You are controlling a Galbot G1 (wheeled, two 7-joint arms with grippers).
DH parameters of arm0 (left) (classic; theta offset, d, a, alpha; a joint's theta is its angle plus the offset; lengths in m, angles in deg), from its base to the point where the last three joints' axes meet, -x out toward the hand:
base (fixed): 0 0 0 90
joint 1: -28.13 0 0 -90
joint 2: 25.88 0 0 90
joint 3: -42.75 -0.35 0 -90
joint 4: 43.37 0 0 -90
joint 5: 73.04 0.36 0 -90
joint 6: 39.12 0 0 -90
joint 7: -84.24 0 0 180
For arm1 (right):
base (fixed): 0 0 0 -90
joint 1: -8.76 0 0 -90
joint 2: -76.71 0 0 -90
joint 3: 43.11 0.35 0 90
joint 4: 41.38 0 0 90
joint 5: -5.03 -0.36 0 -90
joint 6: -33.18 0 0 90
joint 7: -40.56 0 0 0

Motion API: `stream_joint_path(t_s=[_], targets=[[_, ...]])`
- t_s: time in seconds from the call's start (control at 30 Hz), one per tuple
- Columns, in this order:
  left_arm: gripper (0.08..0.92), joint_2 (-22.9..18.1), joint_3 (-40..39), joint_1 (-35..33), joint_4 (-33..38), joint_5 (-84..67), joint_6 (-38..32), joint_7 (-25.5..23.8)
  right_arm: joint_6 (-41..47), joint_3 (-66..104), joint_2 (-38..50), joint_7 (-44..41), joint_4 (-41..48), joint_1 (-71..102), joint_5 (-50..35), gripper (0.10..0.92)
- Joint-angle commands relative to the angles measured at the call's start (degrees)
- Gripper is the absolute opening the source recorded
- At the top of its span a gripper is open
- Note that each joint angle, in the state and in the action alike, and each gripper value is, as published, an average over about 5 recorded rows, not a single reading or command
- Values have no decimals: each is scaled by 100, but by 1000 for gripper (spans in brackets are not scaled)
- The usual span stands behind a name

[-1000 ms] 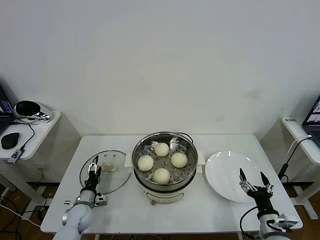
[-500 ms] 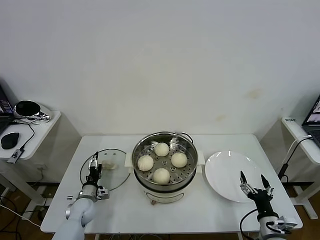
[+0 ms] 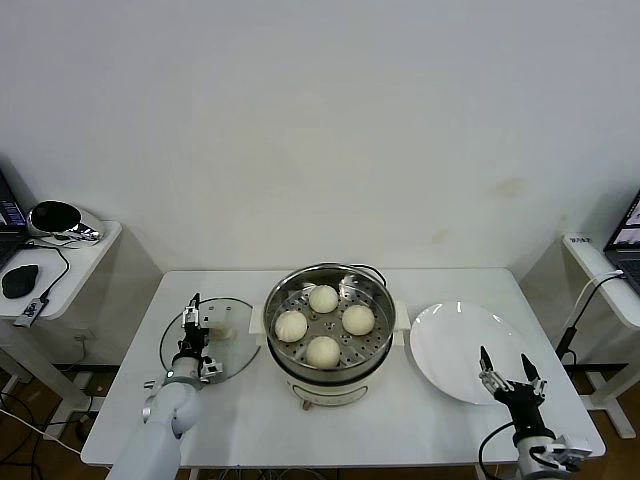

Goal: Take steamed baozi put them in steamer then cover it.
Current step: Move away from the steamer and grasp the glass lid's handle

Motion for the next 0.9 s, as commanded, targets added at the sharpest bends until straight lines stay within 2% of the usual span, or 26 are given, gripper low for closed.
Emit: stream_joint_path(t_s=[0.03, 0.23, 0.33, 0.6, 0.9], targets=[[823, -66, -35, 253, -437, -144, 43, 86, -13, -5, -20, -4, 9, 21, 44, 823], [820, -53, -71, 298, -642, -152, 28, 174, -35, -4, -29, -9, 9, 63, 80, 823], [774, -52, -92, 293, -678, -155, 14, 234, -34, -1, -32, -8, 4, 71, 96, 823], [541, -5, -92, 143, -496, -178, 141, 213, -23, 5, -23, -6, -29, 63, 136, 823], [281, -44, 256, -554, 701, -554, 1277, -221, 28, 41, 145, 3, -141, -92, 59, 823]])
